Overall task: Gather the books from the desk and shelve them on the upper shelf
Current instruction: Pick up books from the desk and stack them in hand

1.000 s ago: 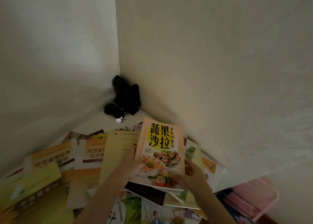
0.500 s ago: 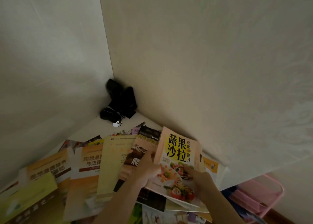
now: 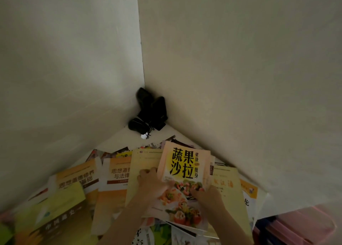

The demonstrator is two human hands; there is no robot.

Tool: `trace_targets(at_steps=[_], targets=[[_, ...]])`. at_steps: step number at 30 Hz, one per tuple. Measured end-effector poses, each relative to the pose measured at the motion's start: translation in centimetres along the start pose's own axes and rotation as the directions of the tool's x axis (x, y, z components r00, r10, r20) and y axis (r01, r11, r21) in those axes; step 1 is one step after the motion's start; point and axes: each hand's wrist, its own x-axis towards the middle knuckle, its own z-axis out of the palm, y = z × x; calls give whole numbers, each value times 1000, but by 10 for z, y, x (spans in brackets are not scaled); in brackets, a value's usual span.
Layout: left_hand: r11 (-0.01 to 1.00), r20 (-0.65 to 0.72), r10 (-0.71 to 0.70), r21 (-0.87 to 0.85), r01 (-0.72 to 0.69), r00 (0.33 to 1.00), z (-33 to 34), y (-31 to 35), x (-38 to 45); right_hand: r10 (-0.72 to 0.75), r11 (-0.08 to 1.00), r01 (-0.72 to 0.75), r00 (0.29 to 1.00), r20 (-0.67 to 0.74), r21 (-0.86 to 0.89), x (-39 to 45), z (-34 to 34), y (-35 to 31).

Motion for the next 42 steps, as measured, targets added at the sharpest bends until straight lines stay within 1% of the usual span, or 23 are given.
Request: trace_targets(at_steps=[2,6,7,9,12,14,16,19,22,23,26,27,28,29,31,32,33,35,37,39,40,42], targets=[[997,8,32,-77,-32,999,5,3,0,5,999,-5,1000,-4,39,1,-9,4],[997,27,23,-73,-21,999,9,11,1,24,986,-25,1000,7,164,6,-17,17],[993,39,20,-115,-15,999,9,11,1,22,985,-23,1000,9,173,7,-18,21],[964,72,24,-264,-5,997,8,9,-2,12,978,-15,1000,17,208,5,-19,24],[912,72,84,-408,-47,994,8,-2,-8,-16,969,8,999,28,247,1,-19,26],[857,24,130,-506,-100,991,4,-12,-15,-69,973,56,996,53,225,-2,-15,23],[815,-43,151,-560,-149,988,-5,-25,-22,-134,978,120,989,67,172,-6,-6,13],[710,-165,171,-662,-237,971,-23,-49,-32,-272,958,261,958,89,122,-14,13,-12],[536,-307,230,-752,-384,923,-49,-73,-42,-444,894,426,883,152,136,-25,32,-40],[492,-345,244,-761,-422,906,-57,-80,-44,-489,872,470,856,170,139,-30,37,-50],[428,-408,264,-762,-485,874,-80,-96,-50,-608,794,598,773,182,112,-41,53,-61],[434,-413,282,-750,-499,866,-84,-100,-51,-625,779,622,758,187,82,-43,57,-58],[446,-398,306,-743,-499,865,-86,-102,-52,-619,779,625,759,202,42,-44,61,-54],[459,-355,342,-745,-484,870,-84,-106,-52,-600,789,614,764,237,17,-45,64,-47],[442,-271,389,-784,-437,880,-76,-113,-51,-566,798,602,766,304,-34,-43,67,-36],[429,-243,384,-807,-405,891,-73,-115,-50,-555,790,609,760,338,-70,-43,66,-31],[440,-237,372,-806,-395,897,-71,-117,-48,-538,784,611,756,372,-110,-45,66,-29],[425,-242,363,-816,-392,899,-66,-120,-43,-501,781,599,769,397,-174,-44,67,-26],[404,-260,364,-821,-403,895,-62,-121,-40,-536,795,599,766,354,-92,-42,72,-24],[360,-267,360,-844,-397,894,-65,-115,-41,-590,794,608,767,253,11,-37,77,-24],[358,-270,359,-844,-399,893,-69,-112,-43,-603,790,611,766,222,36,-34,79,-24],[405,-287,332,-817,-411,899,-76,-111,-43,-609,789,612,768,198,53,-38,80,-26]])
